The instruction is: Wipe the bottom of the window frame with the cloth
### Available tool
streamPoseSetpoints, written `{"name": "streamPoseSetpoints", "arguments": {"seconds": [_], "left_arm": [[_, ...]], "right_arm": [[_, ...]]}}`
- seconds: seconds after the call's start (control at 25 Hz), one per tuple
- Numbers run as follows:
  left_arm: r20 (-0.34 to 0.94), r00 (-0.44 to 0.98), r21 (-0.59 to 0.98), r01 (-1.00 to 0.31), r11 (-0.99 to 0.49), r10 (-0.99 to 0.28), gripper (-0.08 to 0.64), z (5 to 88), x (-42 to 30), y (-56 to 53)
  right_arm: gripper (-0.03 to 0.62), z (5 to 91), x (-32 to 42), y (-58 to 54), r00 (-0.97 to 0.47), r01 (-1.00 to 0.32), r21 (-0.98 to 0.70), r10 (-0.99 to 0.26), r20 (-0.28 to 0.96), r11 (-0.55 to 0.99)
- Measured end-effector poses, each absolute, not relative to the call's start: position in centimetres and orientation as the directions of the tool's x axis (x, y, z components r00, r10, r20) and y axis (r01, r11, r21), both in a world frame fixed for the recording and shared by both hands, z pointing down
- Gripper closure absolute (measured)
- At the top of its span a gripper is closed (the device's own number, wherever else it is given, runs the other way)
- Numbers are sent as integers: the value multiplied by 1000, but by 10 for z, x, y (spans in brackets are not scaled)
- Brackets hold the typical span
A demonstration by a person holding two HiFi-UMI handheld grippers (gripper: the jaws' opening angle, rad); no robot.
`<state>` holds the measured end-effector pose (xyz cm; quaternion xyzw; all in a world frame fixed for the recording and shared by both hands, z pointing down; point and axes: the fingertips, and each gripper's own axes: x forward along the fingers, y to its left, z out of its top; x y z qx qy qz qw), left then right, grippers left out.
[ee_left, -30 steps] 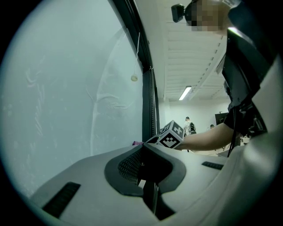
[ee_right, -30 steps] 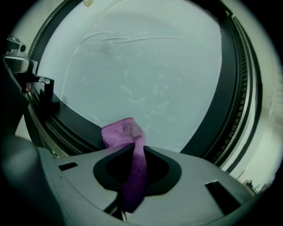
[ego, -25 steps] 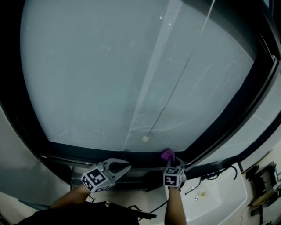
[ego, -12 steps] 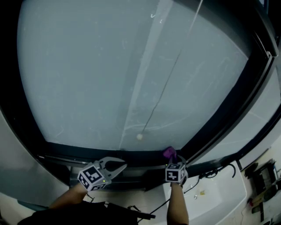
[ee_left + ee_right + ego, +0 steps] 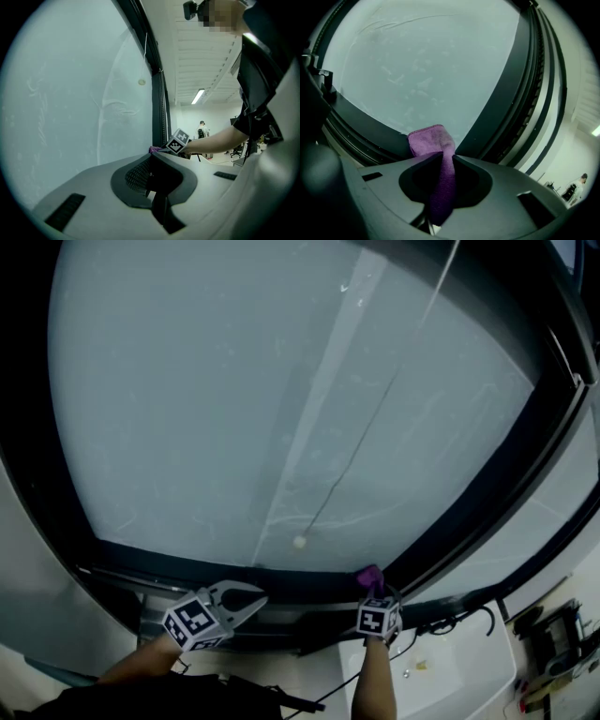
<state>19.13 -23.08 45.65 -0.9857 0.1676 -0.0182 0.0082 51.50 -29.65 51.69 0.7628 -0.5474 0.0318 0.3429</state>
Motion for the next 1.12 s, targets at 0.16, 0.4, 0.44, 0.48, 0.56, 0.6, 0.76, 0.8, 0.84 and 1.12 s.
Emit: {"name": "streamPoseSetpoints", "arguments": {"seconds": [0.16, 0.4, 0.44, 0.48, 0.56, 0.6, 0.76, 0.8, 0.84, 1.12], "left_arm": [[33, 944, -19, -328, -944, -329, 558, 457, 191, -230], [22, 948, -17, -317, -948, -317, 558, 456, 192, -231], [20, 951, -12, -310, -951, -310, 558, 455, 192, -230], [20, 952, -10, -304, -953, -304, 558, 456, 192, -229], [26, 953, -18, -303, -953, -303, 558, 458, 191, -230], [29, 952, -23, -305, -952, -306, 558, 459, 191, -231], [28, 949, -12, -315, -949, -315, 558, 455, 191, -231], [29, 949, -16, -313, -949, -314, 558, 457, 191, -231], [30, 950, -20, -312, -950, -312, 558, 459, 191, -231], [9, 955, -7, -295, -955, -295, 558, 458, 190, -230]], "right_arm": [[523, 516, 519, -295, 418, -846, 504, -804, 423, -175], [523, 512, 523, -295, 456, -829, 518, -790, 410, -210], [523, 511, 525, -294, 464, -826, 520, -787, 407, -217], [523, 511, 526, -293, 471, -822, 523, -785, 403, -225], [523, 514, 530, -289, 481, -817, 527, -780, 400, -233], [523, 515, 531, -288, 484, -816, 528, -778, 400, -236], [523, 522, 535, -281, 498, -818, 511, -770, 400, -264], [523, 524, 535, -279, 500, -819, 506, -768, 399, -270], [523, 527, 535, -277, 501, -821, 500, -769, 398, -276], [523, 535, 513, -248, 461, -874, 362, -790, 404, -324]]}}
